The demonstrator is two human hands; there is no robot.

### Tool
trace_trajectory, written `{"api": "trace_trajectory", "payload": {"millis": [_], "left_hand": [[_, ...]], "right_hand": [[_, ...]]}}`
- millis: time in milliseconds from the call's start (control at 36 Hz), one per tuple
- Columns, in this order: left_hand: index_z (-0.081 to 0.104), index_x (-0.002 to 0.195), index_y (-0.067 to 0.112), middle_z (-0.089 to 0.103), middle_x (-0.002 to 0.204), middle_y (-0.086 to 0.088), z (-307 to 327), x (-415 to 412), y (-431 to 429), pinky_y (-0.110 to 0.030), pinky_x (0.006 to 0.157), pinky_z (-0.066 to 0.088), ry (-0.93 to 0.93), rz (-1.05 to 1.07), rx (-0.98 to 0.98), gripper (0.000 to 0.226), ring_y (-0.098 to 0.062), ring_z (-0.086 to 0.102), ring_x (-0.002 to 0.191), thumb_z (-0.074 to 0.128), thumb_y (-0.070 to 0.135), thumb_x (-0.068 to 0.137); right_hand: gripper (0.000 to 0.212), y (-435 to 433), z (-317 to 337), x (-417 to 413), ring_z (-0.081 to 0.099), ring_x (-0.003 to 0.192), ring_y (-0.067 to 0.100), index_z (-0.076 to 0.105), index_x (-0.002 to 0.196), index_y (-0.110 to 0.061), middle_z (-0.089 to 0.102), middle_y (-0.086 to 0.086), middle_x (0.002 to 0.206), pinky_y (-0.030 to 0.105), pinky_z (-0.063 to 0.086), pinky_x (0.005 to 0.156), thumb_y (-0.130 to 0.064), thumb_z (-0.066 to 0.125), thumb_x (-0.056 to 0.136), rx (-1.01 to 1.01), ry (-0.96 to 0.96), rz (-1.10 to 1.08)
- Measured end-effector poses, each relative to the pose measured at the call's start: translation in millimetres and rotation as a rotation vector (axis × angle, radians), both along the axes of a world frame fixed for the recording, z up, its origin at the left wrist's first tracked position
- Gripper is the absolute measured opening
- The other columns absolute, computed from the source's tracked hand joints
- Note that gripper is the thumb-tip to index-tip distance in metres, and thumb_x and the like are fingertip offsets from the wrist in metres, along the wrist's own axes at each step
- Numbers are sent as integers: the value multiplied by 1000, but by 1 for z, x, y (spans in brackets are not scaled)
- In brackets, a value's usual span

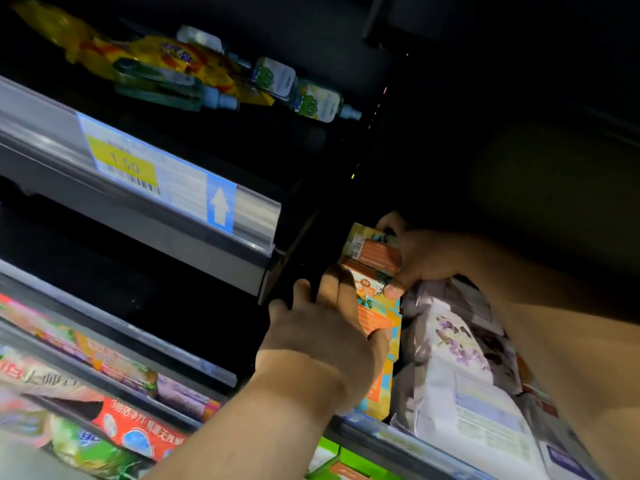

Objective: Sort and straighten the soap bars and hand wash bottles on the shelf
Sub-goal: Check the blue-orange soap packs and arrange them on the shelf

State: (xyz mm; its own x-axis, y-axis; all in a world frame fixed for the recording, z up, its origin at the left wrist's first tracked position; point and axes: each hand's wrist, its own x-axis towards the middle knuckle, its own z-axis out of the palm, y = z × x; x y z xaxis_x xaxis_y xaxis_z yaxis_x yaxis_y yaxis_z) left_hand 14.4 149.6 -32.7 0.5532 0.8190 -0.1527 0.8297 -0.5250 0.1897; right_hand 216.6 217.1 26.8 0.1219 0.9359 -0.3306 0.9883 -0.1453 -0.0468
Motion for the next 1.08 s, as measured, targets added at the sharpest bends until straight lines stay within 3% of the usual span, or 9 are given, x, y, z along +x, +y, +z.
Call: {"api": "trace_trajectory", "payload": {"millis": [194, 444, 528, 583, 667, 778, 833, 917, 1083], "left_hand": [[12, 150, 23, 1, 159, 1, 5, 3, 1, -52, 107, 26, 25, 11, -54, 71, -33, 13, 141, 16, 68, 96], [3, 156, 22, -9, 162, 9, 7, 2, -1, -53, 115, 21, 0, 16, -96, 77, -29, -2, 150, 17, 69, 96], [-1, 157, 23, -11, 163, 9, 5, 2, -1, -54, 115, 20, -14, 19, -98, 78, -30, -2, 150, 19, 69, 96], [6, 154, 23, -6, 162, 8, 4, 3, 0, -54, 114, 22, -16, 24, -87, 76, -30, 1, 149, 21, 69, 95], [13, 151, 21, 3, 159, 6, 4, 3, 0, -54, 113, 24, -12, 26, -79, 74, -31, 5, 148, 21, 70, 95], [11, 152, 18, 4, 161, -1, 7, 1, -2, -55, 113, 25, -13, 12, -85, 76, -33, 6, 148, 18, 69, 96], [8, 154, 17, -6, 165, -3, 7, 1, -3, -55, 114, 24, -26, 19, -98, 78, -33, 4, 150, 18, 69, 97], [6, 156, 19, -3, 165, -4, 6, 0, -2, -57, 114, 23, -56, 23, -110, 79, -34, 7, 150, 20, 69, 96], [19, 154, 27, 15, 162, 1, 13, 1, 4, -59, 116, 18, -74, 80, -286, 75, -29, 3, 152, 32, 70, 94]], "right_hand": [[105, -6, 0, -1, 54, 117, 24, 35, 145, -19, 56, 3, 131, 38, 48, 100, -25, 96, 60, 66, 54, -42], [50, -25, -10, 0, 59, 105, 23, 55, 114, -19, 61, 3, 110, 43, 51, 93, -24, 87, 75, 292, 264, -55], [43, -39, -9, 1, 65, 101, 21, 52, 104, -37, 64, -1, 107, 48, 54, 86, -52, 77, 72, 460, 447, -60], [36, -50, -6, 1, 65, 102, 19, 52, 101, -42, 65, -2, 109, 46, 54, 88, -51, 75, 75, 578, 524, -76], [28, -67, 1, 1, 66, 100, 15, 57, 100, -41, 67, -5, 108, 44, 54, 91, -23, 76, 88, 749, 734, -183], [17, -108, 9, -1, 67, 85, 5, 68, 88, -47, 69, -12, 96, 32, 53, 80, -49, 74, 72, 826, 805, -379], [11, -135, 12, -6, 69, 79, 2, 70, 89, -39, 72, -4, 99, 27, 54, 74, -39, 78, 81, 806, 857, -484], [8, -170, 13, -13, 71, 90, 15, 72, 90, -32, 76, -3, 100, 38, 55, 83, -28, 76, 84, 763, 875, -639], [5, -190, 28, -34, 57, 53, -13, 71, 89, -28, 62, -10, 76, 6, 38, 42, -24, 71, 91, 757, 698, -655]]}}
